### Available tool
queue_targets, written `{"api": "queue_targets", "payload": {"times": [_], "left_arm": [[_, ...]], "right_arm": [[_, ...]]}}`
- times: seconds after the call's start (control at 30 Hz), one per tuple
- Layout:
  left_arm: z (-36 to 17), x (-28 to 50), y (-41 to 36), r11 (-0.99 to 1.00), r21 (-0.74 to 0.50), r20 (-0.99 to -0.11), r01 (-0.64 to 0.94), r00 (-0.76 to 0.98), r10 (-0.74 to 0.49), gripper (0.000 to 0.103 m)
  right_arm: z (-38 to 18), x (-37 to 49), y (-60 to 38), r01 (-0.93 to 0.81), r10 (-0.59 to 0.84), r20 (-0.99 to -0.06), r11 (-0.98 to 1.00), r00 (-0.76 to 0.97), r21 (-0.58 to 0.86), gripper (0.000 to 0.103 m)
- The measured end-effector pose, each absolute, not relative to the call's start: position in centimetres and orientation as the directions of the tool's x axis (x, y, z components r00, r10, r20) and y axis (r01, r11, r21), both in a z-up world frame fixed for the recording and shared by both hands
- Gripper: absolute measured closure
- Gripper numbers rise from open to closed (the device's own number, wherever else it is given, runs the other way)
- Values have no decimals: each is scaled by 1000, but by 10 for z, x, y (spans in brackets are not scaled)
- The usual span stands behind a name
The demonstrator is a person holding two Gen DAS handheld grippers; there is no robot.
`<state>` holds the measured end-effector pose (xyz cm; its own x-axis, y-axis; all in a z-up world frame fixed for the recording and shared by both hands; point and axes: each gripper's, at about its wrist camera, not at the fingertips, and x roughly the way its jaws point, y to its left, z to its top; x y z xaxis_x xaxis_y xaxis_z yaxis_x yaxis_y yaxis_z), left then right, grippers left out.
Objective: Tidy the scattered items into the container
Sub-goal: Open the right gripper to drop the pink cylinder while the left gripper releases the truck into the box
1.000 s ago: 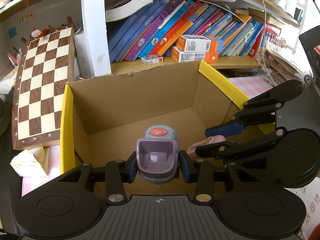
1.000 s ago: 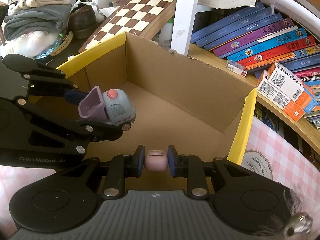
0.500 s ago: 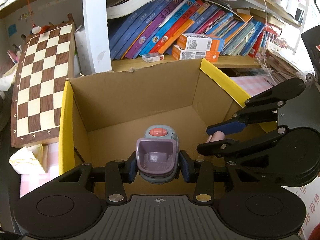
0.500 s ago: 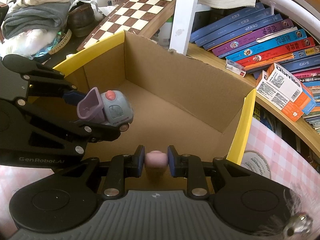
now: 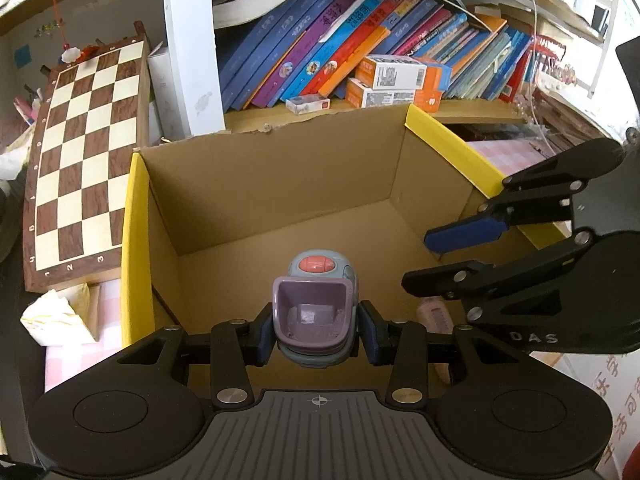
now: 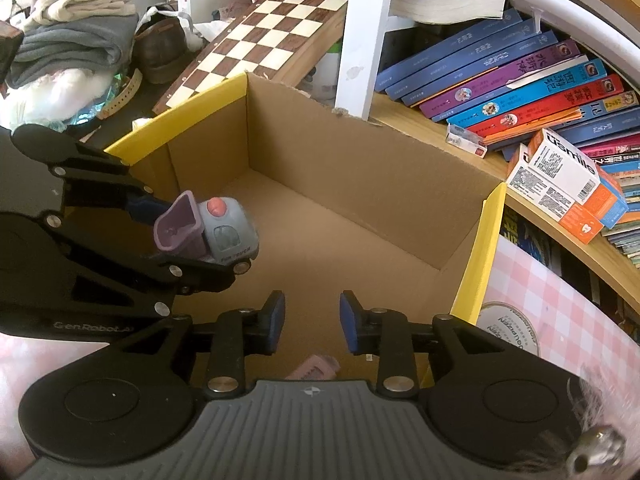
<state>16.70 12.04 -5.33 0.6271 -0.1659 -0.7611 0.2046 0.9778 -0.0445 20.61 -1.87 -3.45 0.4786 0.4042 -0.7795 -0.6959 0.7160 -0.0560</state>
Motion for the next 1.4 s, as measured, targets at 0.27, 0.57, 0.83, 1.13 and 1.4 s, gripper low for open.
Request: {"api": "queue_targets", "payload": {"times": [0.27, 0.57, 0.83, 1.13, 1.4], "left_arm": [[-54, 171, 119, 976, -37, -778, 212, 608, -162, 62], [-54, 171, 119, 977, -28, -779, 211, 608, -154, 62], [-48, 167, 119, 979, -23, -765, 204, 627, -149, 61], [-35, 158, 118, 980, -16, -740, 197, 657, -145, 59], [-19, 140, 113, 983, 11, -708, 181, 696, -120, 40]], "right_arm": [[-30, 203, -21, -688, 414, -763, 724, 496, -55, 66], [-30, 203, -23, -681, 412, -761, 730, 501, -53, 65], [-28, 201, -24, -681, 415, -756, 730, 506, -55, 65], [-15, 193, -27, -675, 421, -736, 735, 530, -65, 64], [4, 177, -40, -640, 422, -699, 766, 578, -67, 59]]}}
